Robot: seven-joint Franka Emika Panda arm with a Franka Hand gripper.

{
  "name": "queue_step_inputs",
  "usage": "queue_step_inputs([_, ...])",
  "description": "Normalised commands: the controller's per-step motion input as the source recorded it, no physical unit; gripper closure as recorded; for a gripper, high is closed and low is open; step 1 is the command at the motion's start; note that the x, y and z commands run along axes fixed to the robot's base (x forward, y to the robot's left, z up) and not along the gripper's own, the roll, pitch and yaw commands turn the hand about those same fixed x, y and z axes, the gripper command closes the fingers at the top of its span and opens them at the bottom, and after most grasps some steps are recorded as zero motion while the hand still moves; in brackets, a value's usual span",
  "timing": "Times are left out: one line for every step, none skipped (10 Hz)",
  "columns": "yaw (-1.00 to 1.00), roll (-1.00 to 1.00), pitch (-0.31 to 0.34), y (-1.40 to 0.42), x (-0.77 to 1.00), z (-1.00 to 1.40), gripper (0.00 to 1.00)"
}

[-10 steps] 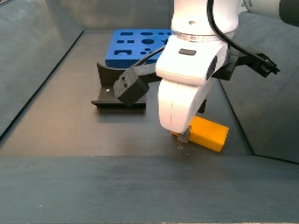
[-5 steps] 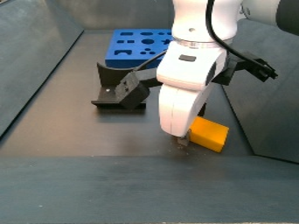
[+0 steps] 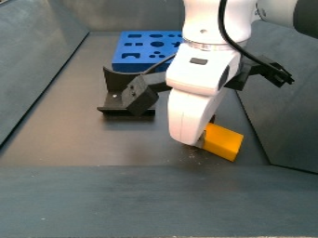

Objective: Pick up the arch object. Move up. Place the arch object on the fixture. Regrasp the arch object. Rotate the arch object. Move to above the board. Insert the arch object.
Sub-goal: Pick up the arch object, then move up.

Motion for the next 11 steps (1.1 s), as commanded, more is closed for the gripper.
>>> queue_step_inputs([0.00,0.00,0.000,0.00,0.00,0.00,1.00])
queue_step_inputs([0.00,0.00,0.000,0.00,0.00,0.00,1.00])
queue_step_inputs([0.00,0.00,0.000,0.00,0.00,0.00,1.00])
queue_step_inputs([0.00,0.00,0.000,0.00,0.00,0.00,1.00])
queue_step_inputs([0.00,0.00,0.000,0.00,0.00,0.00,1.00])
queue_step_inputs([0.00,0.00,0.000,0.00,0.00,0.00,1.00])
queue_step_inputs([0.00,0.00,0.000,0.00,0.00,0.00,1.00])
queue_step_inputs([0.00,0.00,0.000,0.00,0.00,0.00,1.00])
queue_step_inputs([0.00,0.00,0.000,0.00,0.00,0.00,1.00])
queue_step_inputs([0.00,0.00,0.000,0.00,0.00,0.83,1.00])
queue_step_inputs([-0.02,0.01,-0.002,0.03,0.01,0.83,1.00])
